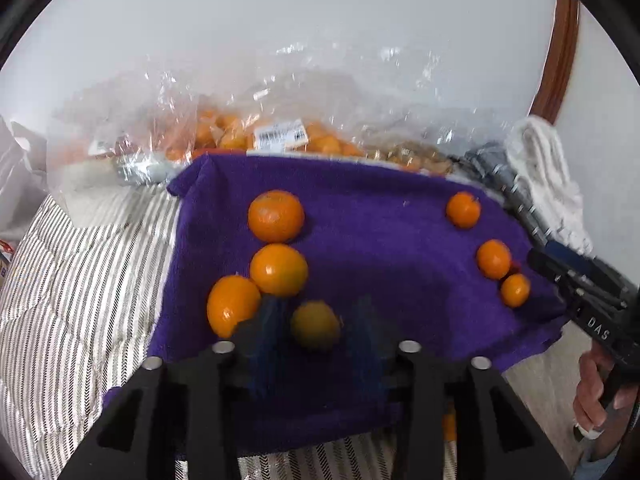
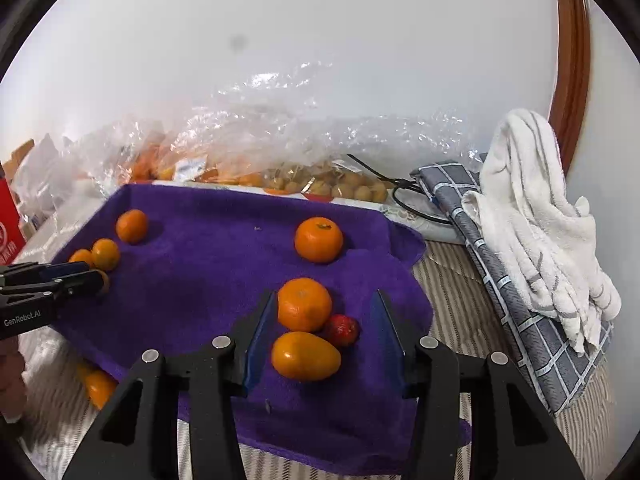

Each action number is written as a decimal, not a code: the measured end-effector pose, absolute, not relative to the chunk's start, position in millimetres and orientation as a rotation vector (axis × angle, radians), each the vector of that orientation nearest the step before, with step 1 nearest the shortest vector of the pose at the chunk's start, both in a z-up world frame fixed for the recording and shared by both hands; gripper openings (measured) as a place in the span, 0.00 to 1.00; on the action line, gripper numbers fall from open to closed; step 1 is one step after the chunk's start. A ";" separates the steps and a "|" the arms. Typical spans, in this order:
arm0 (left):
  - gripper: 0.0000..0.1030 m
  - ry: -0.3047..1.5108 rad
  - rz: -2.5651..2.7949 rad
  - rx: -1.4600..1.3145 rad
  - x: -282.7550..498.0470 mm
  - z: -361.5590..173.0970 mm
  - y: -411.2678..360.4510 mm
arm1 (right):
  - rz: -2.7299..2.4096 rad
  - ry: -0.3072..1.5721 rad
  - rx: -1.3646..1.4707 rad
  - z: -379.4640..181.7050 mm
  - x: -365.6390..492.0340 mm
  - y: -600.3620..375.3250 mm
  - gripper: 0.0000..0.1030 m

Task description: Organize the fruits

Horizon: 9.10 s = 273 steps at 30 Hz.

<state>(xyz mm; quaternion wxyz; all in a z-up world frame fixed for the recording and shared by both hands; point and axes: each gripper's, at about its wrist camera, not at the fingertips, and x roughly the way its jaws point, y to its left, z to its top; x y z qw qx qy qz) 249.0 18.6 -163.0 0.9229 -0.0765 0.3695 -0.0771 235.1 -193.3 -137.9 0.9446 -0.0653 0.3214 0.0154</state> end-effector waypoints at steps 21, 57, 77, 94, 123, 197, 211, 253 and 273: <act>0.40 0.716 -0.064 -0.133 148.3 -153.9 67.6 | 0.253 0.754 -0.139 -142.9 157.4 -103.3 0.57; 0.42 0.818 -0.098 -0.289 137.8 -193.9 98.8 | 0.140 0.758 -0.176 -167.3 126.6 -162.3 0.31; 0.43 0.841 -0.179 -0.102 151.7 -158.6 -4.4 | 0.068 0.799 0.065 -173.2 134.6 -224.9 0.31; 0.25 0.842 -0.169 -0.157 184.2 -183.6 -35.5 | 0.064 0.819 0.046 -175.7 137.5 -221.2 0.31; 0.25 0.636 -0.220 -0.446 164.7 -161.8 22.7 | 0.095 0.810 0.065 -174.0 135.6 -220.0 0.31; 0.25 0.767 -0.115 -0.266 235.2 -167.2 39.7 | 0.132 0.833 -0.017 -170.1 238.7 -171.8 0.31; 0.25 0.771 -0.114 -0.260 236.9 -168.4 39.4 | 0.133 0.804 -0.028 -166.4 233.6 -171.9 0.41; 0.62 0.587 -0.043 -0.101 53.8 -38.7 11.0 | -0.048 0.679 0.034 -22.6 51.4 -211.5 0.79; 0.71 0.531 -0.043 -0.088 9.1 -11.7 -7.5 | -0.085 0.608 0.023 -2.3 -5.2 -222.0 0.94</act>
